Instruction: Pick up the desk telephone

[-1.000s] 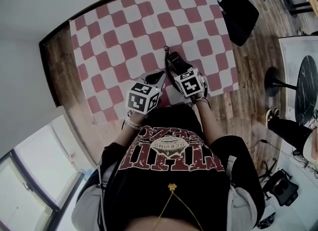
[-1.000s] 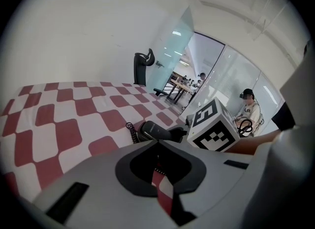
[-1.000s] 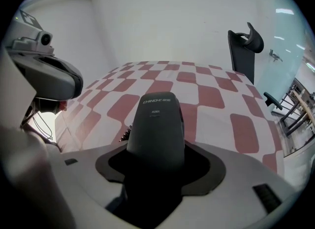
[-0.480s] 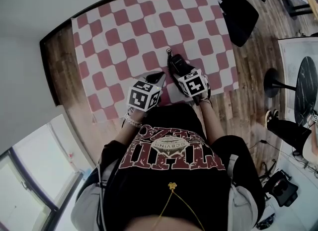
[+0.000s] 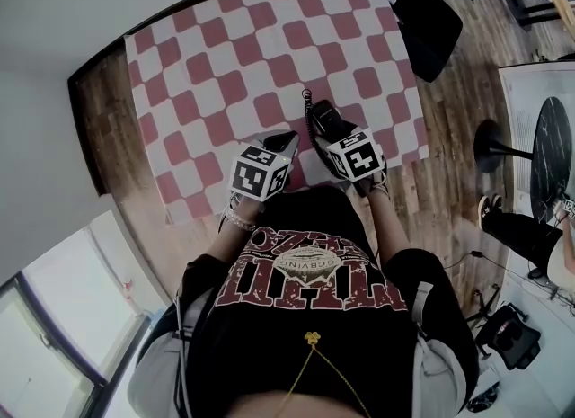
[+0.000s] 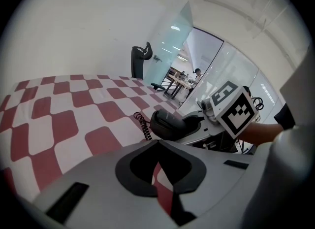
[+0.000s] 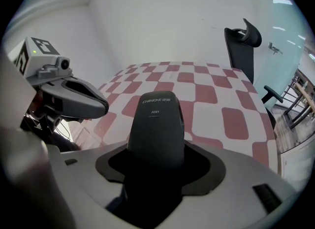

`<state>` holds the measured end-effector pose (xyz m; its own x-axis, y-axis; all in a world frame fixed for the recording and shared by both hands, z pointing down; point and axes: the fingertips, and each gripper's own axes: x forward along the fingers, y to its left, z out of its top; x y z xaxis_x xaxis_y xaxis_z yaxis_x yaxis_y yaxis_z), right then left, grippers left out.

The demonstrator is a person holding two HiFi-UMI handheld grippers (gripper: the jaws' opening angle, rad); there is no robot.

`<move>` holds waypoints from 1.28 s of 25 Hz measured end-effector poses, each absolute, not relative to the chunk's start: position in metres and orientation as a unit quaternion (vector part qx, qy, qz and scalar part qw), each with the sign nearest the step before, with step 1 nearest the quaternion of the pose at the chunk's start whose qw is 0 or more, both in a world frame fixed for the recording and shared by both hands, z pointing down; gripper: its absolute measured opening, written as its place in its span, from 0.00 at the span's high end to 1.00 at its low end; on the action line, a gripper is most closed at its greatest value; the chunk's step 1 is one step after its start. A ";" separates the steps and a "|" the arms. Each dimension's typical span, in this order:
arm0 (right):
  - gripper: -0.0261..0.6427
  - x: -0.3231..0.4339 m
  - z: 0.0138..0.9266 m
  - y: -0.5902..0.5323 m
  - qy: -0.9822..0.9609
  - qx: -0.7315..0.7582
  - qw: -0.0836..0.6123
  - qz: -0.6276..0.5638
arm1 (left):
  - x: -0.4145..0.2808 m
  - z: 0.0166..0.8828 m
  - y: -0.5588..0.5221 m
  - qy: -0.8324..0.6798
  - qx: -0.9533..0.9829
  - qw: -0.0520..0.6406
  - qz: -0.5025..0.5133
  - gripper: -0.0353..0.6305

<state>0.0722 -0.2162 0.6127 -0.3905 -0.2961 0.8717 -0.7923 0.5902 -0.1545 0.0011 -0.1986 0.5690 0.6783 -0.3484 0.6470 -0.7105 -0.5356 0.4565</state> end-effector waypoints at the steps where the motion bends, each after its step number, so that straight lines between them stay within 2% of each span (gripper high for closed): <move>1: 0.54 0.072 0.609 -0.215 -0.783 0.345 0.430 0.288 | 0.002 0.569 -0.198 -0.313 0.841 0.365 0.249 0.94; 32: 0.54 0.053 0.496 -0.194 -0.811 0.258 0.468 0.239 | 0.005 0.580 -0.194 -0.308 0.836 0.366 0.268 0.94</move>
<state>0.0531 -0.1941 0.4964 -0.4285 -0.1940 0.8825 -0.6411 0.7535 -0.1456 0.0048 -0.1942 0.5803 0.6672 -0.3185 0.6733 -0.7108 -0.5425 0.4478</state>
